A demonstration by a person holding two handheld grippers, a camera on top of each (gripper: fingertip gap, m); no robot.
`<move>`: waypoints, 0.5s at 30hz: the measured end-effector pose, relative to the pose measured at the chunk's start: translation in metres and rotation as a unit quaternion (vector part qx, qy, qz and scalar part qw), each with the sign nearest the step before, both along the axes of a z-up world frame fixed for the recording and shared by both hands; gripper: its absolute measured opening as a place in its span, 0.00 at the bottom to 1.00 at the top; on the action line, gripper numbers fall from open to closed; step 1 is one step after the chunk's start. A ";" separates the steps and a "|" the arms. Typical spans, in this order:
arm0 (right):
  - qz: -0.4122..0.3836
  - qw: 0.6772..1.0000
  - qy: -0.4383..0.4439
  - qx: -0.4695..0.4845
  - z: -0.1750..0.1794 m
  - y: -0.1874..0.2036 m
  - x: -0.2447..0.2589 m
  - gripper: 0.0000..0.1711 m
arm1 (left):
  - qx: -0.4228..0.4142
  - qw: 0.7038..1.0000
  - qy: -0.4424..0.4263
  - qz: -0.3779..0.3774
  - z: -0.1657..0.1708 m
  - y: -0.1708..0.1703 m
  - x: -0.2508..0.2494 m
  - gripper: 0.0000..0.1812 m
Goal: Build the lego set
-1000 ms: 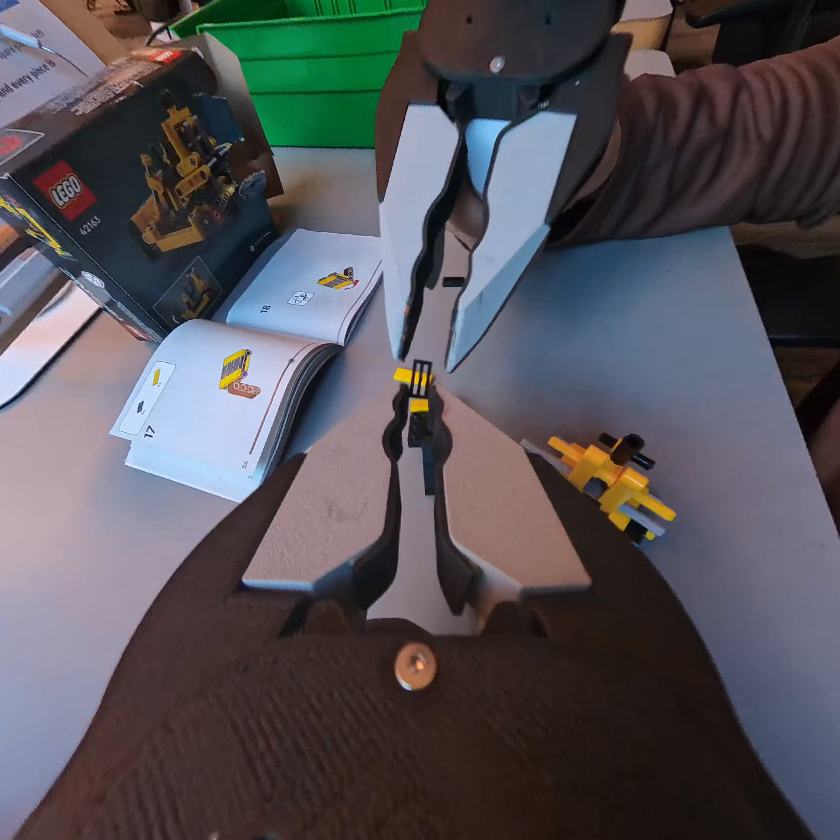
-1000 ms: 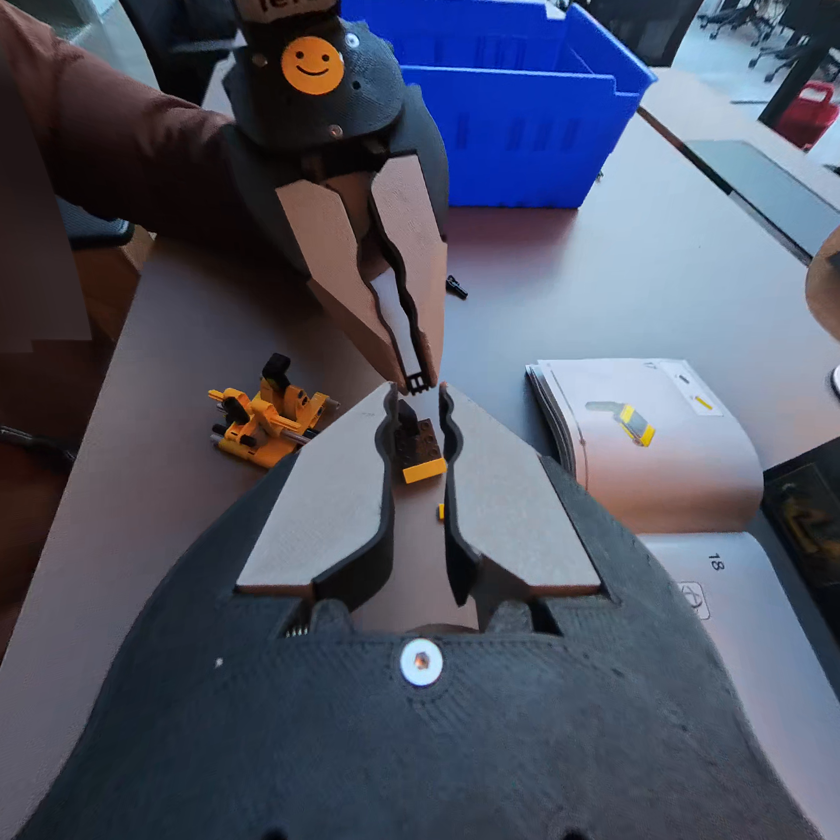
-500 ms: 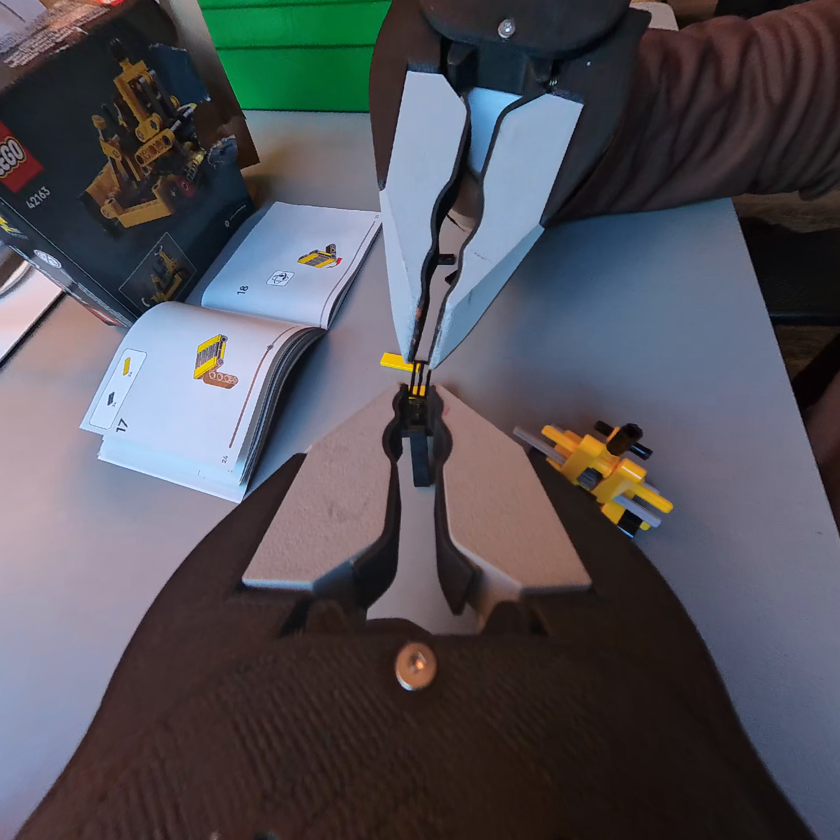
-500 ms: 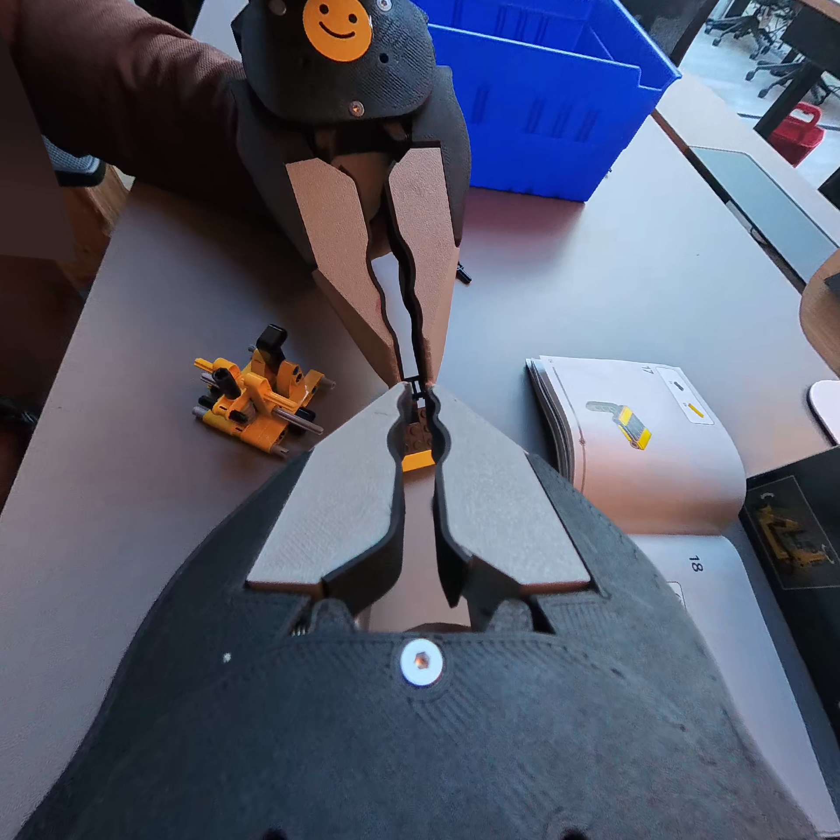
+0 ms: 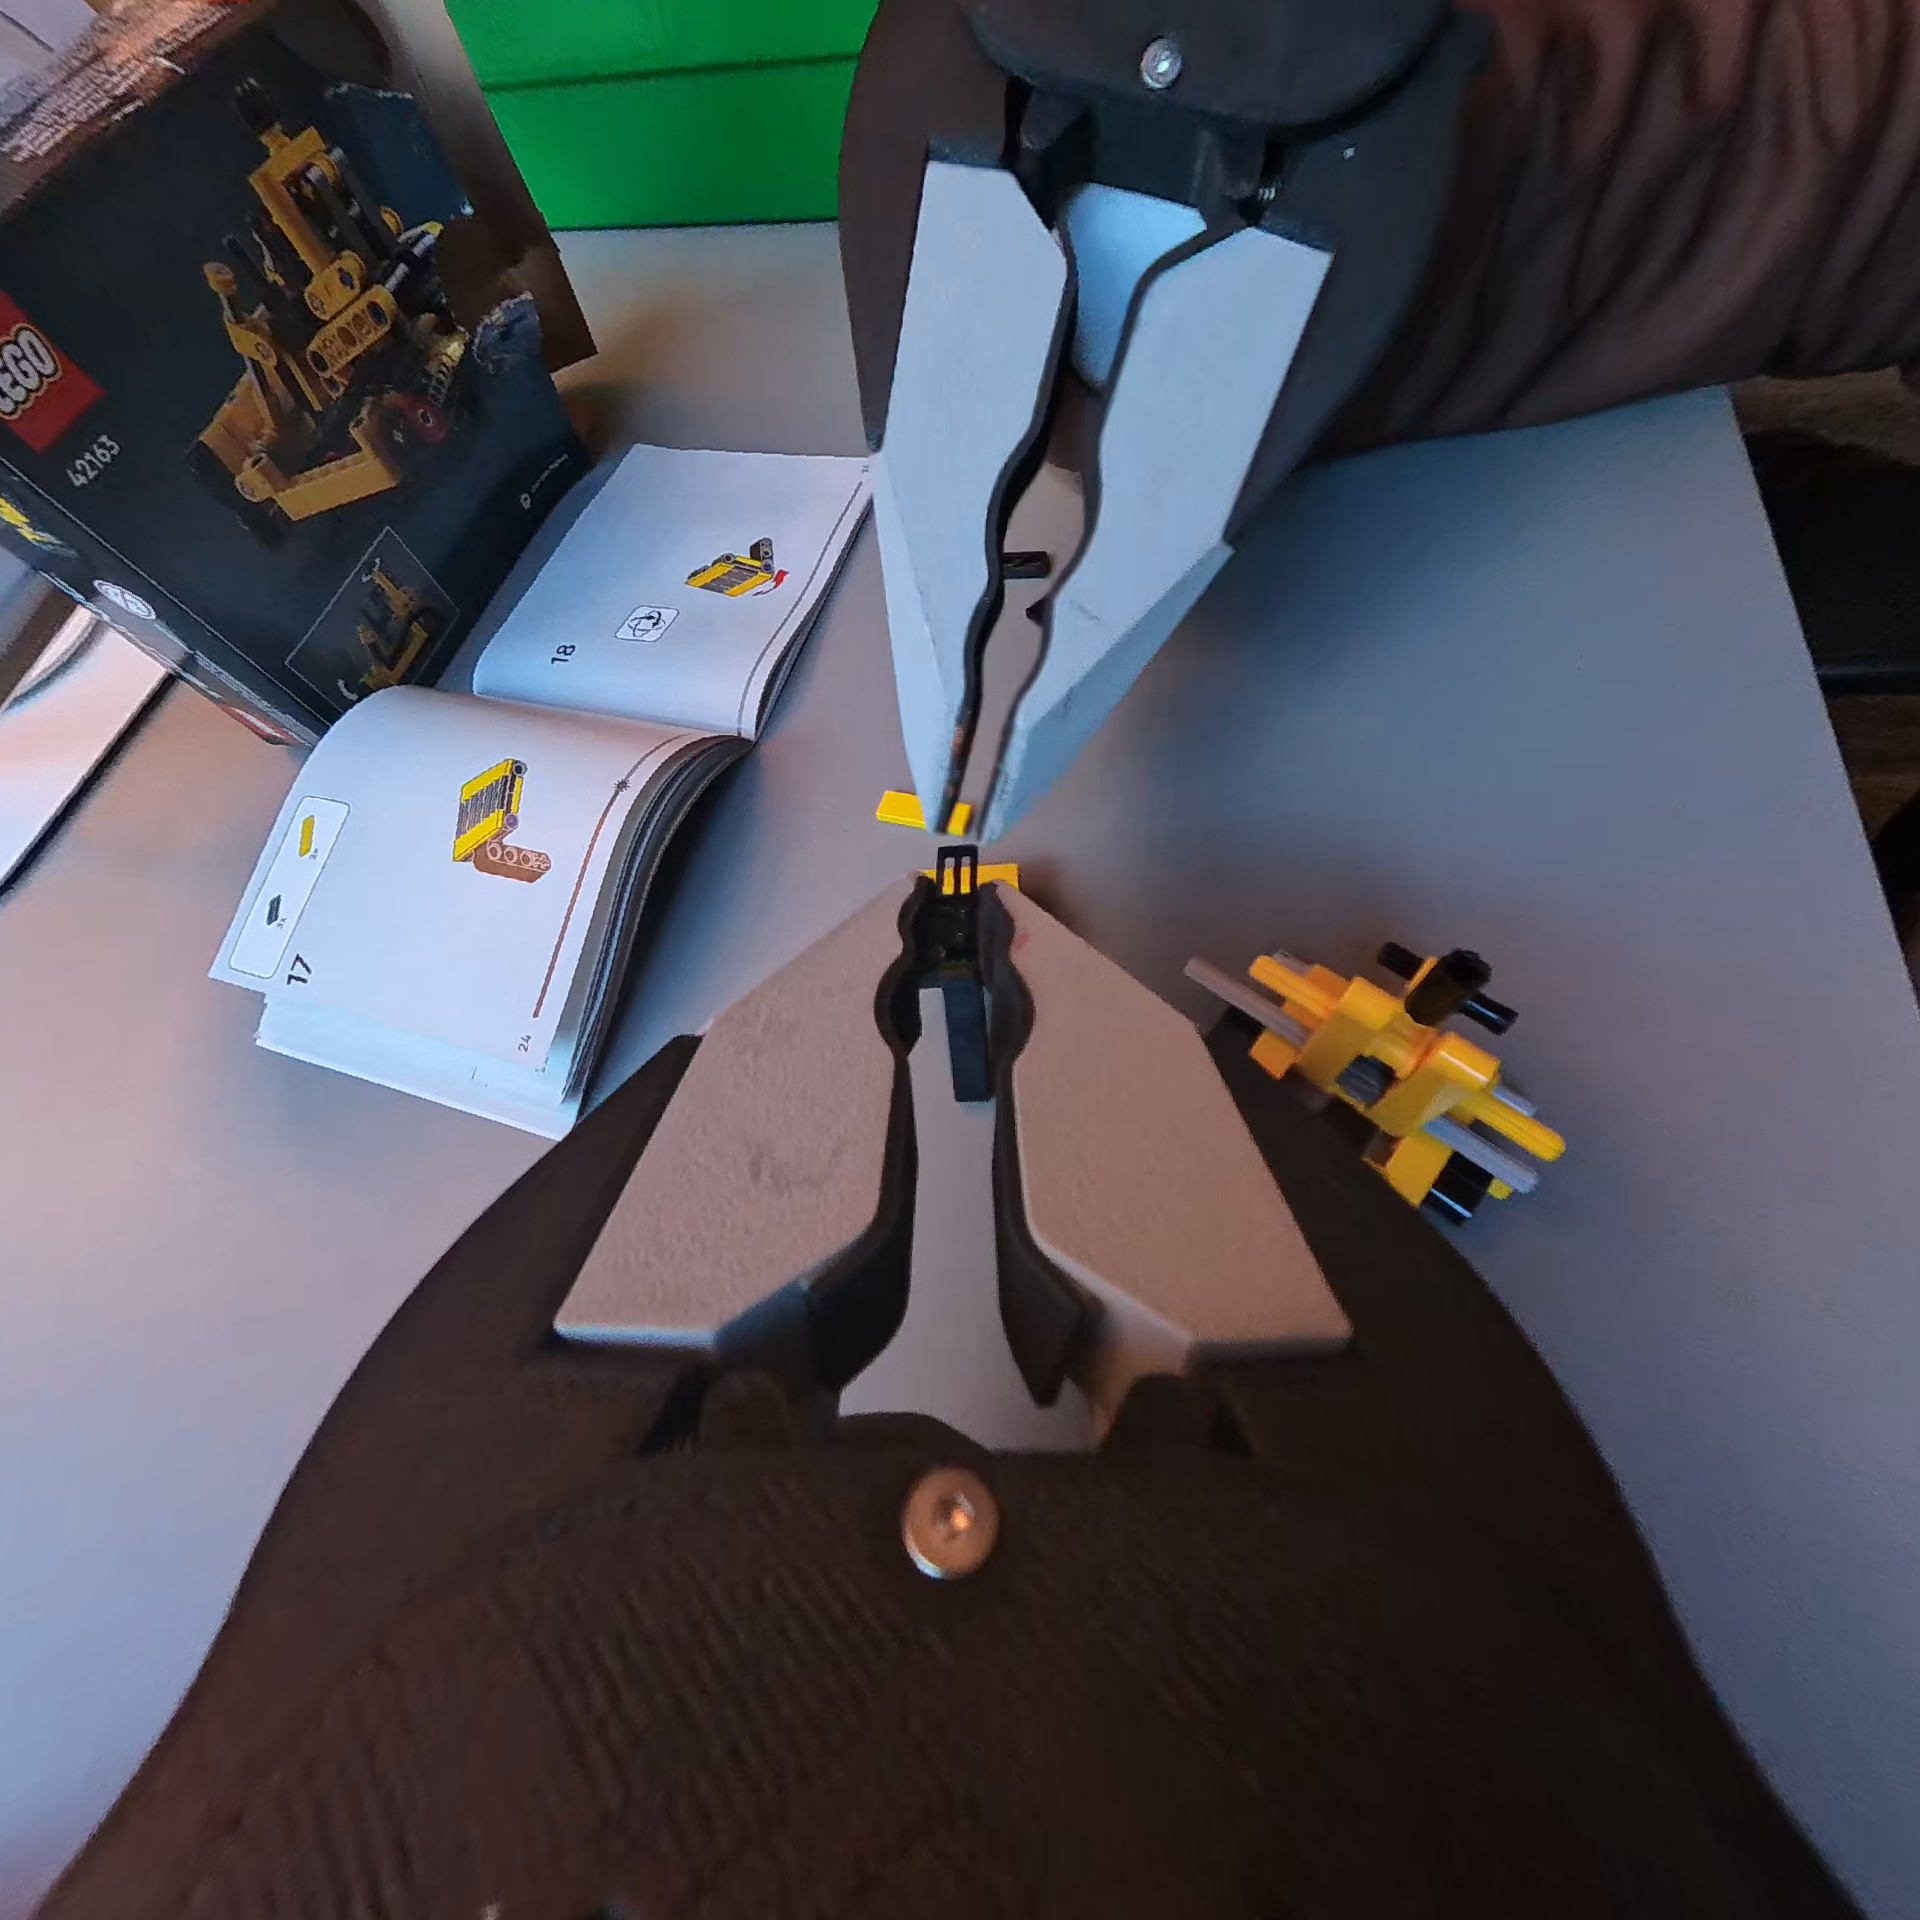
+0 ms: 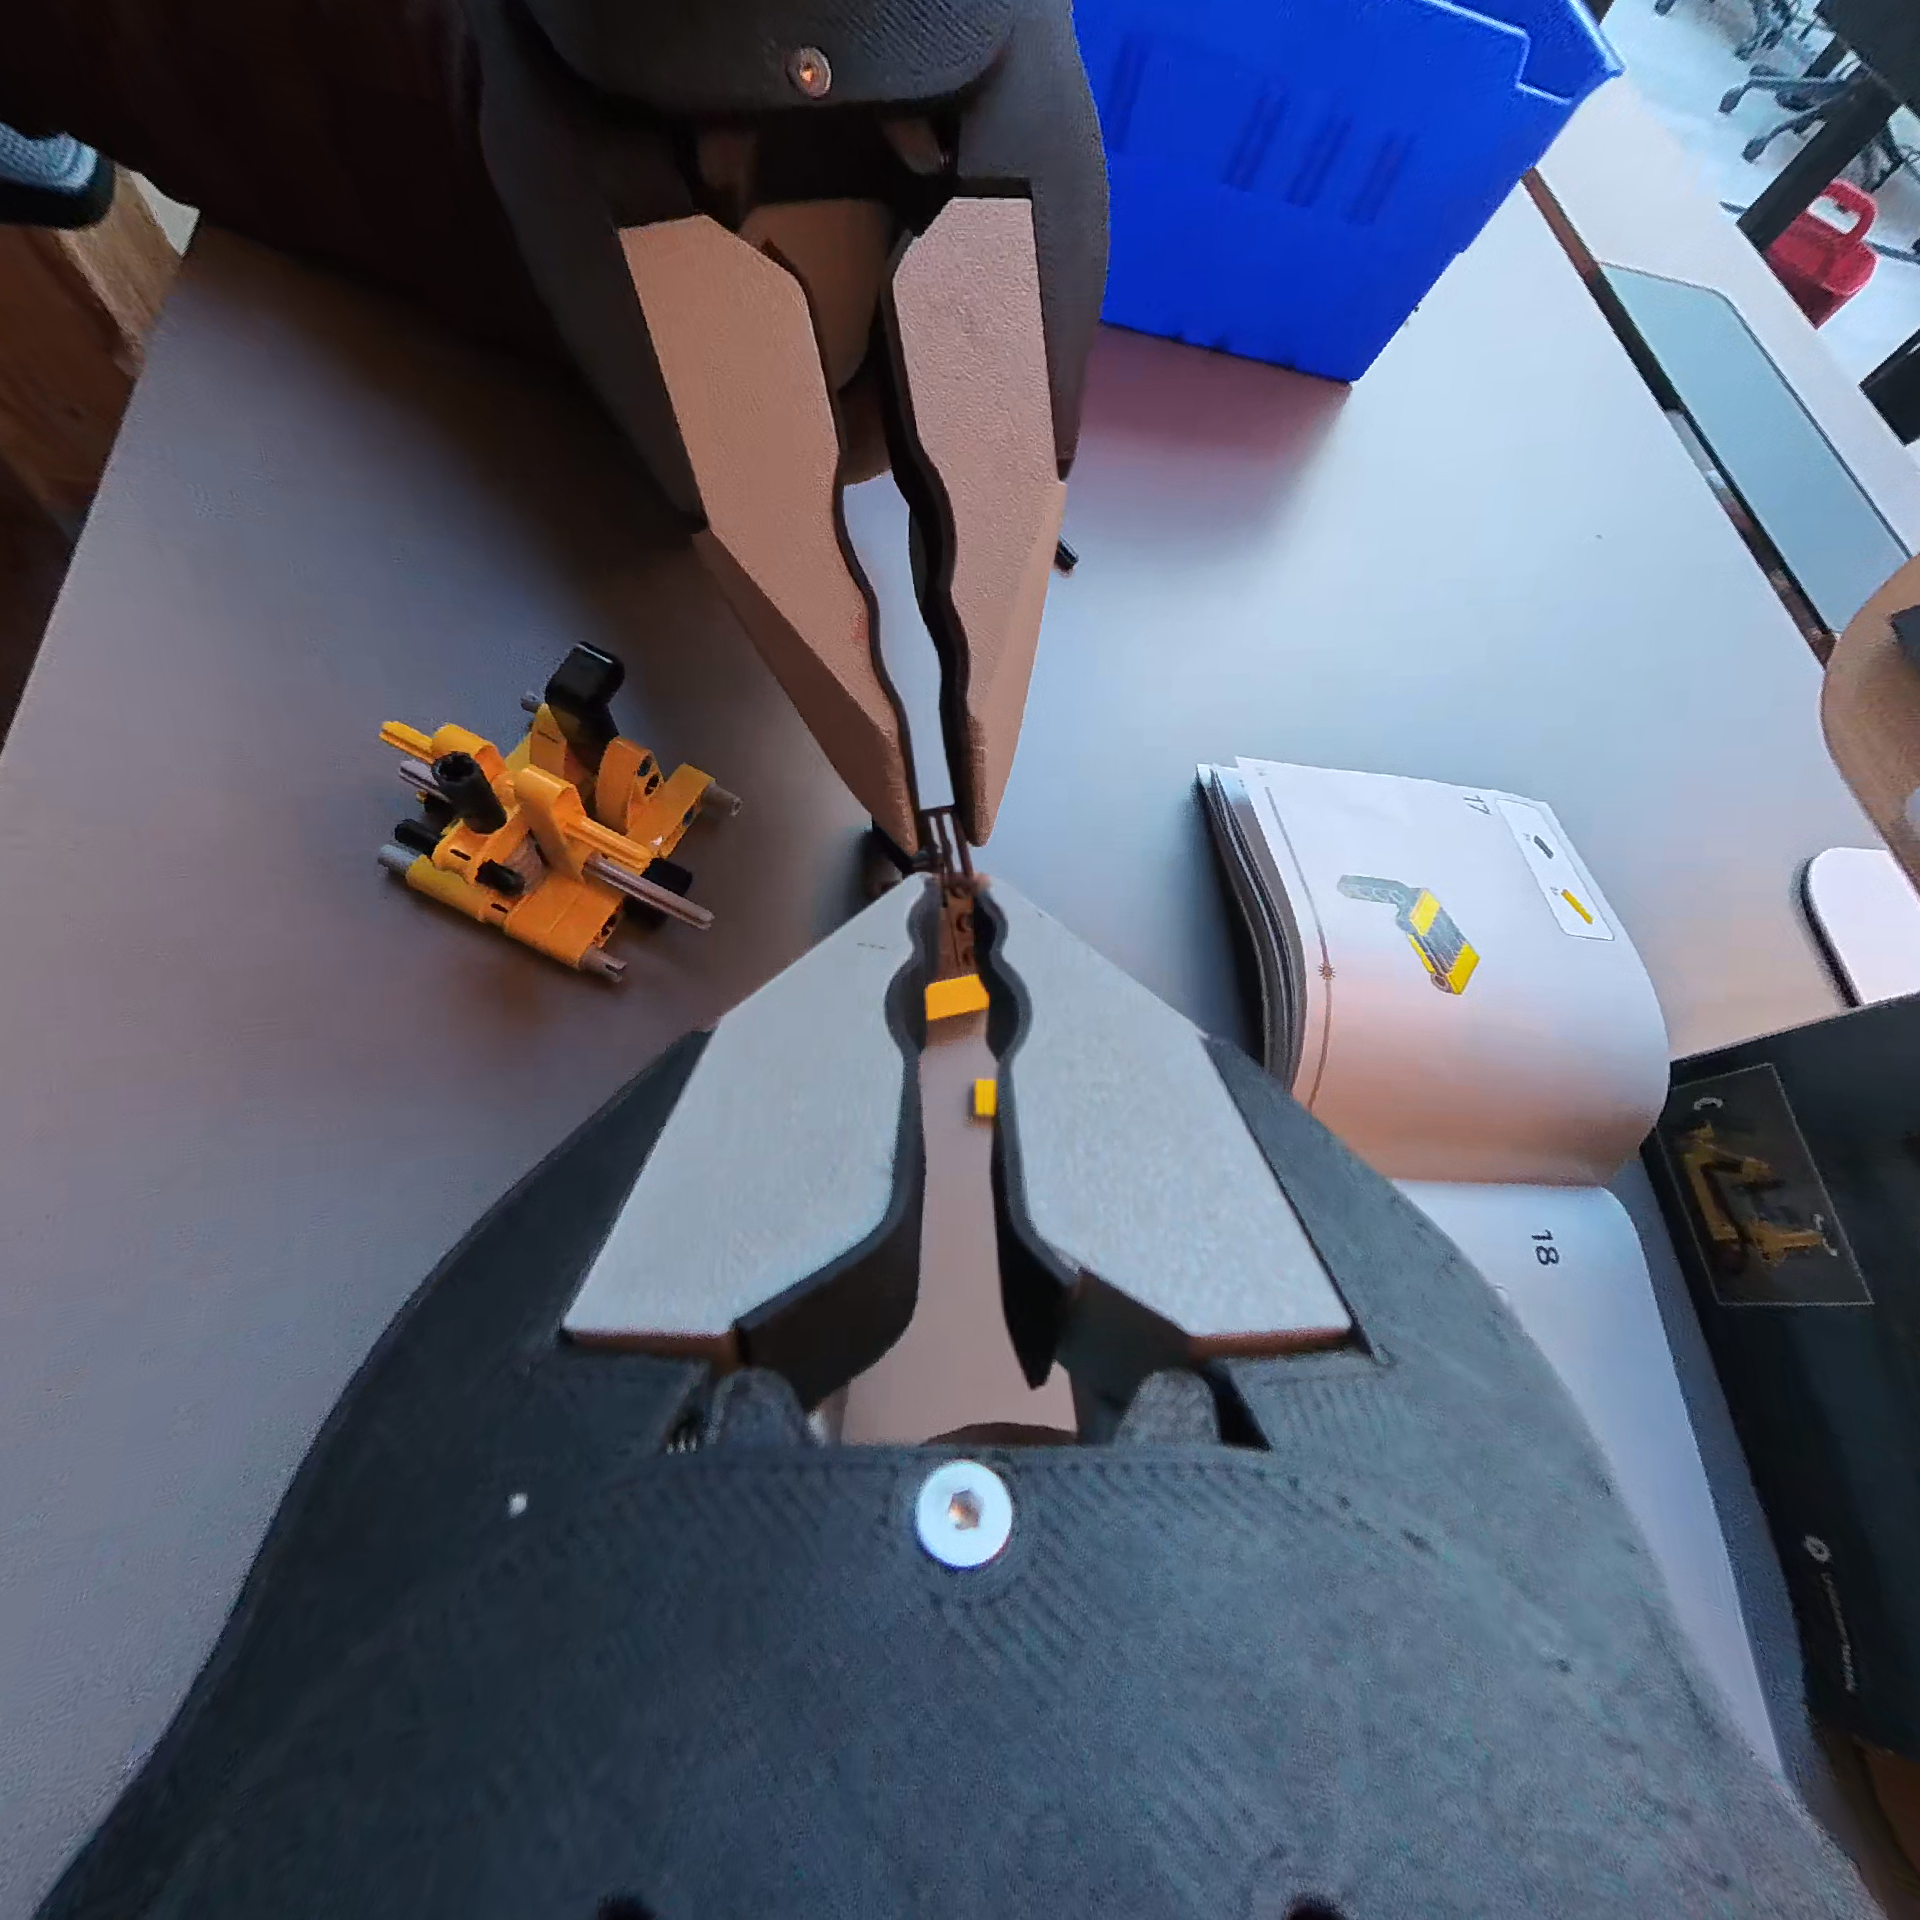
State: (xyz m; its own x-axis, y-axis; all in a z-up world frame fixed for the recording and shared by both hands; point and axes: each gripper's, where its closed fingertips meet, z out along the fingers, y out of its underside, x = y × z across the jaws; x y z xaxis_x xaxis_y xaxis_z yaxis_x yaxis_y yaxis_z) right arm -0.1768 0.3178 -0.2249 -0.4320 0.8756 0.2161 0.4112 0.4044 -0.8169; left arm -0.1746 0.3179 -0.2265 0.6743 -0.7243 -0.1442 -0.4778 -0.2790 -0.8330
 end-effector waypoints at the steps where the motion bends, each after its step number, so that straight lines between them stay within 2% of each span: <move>1: 0.002 1.000 0.001 -0.001 0.001 -0.001 0.000 0.04 | 0.001 1.000 -0.001 -0.001 0.000 0.000 0.000 0.02; 15: 0.020 1.000 0.002 0.005 -0.001 -0.008 0.001 0.03 | -0.001 1.000 -0.001 -0.021 0.000 -0.005 0.006 0.02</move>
